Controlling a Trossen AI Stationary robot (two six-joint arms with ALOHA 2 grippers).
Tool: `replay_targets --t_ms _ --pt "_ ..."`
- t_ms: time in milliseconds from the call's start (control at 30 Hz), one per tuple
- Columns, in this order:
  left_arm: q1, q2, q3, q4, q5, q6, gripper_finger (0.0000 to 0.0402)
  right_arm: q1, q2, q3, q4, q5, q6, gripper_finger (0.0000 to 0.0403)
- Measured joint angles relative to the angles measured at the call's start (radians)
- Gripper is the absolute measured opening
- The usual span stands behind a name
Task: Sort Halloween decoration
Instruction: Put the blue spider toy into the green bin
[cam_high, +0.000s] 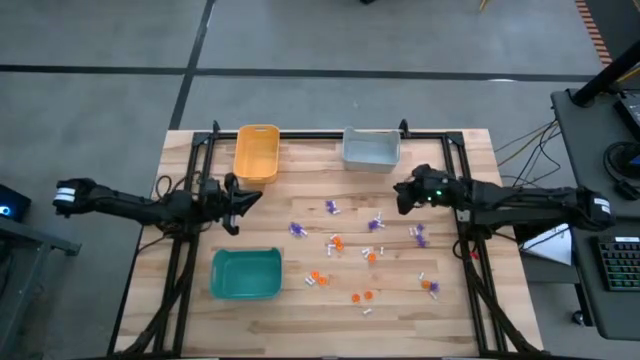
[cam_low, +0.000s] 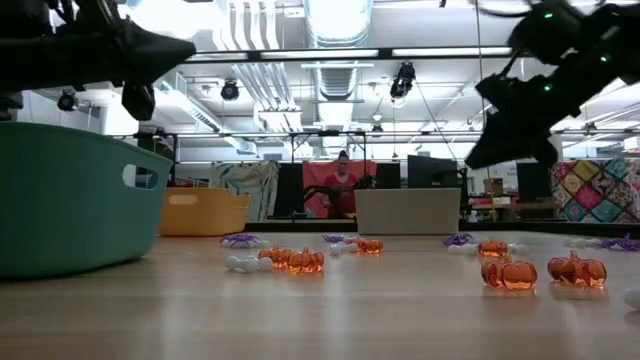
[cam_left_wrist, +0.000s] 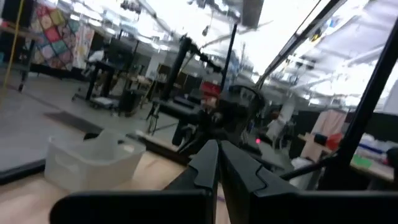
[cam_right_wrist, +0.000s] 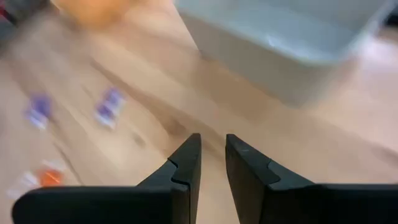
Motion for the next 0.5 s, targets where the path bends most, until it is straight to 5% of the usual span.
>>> replay_targets --t_ms 367,500 --pt "0.000 0.151 0.058 0.000 0.008 -0.002 0.0000 0.000 0.261 0.219 -0.113 -0.022 -0.062 0.0063" --pt "0.001 0.209 0.133 0.002 0.001 0.039 0.0000 0.000 0.324 0.256 -0.141 -0.114 -0.078 0.0063"
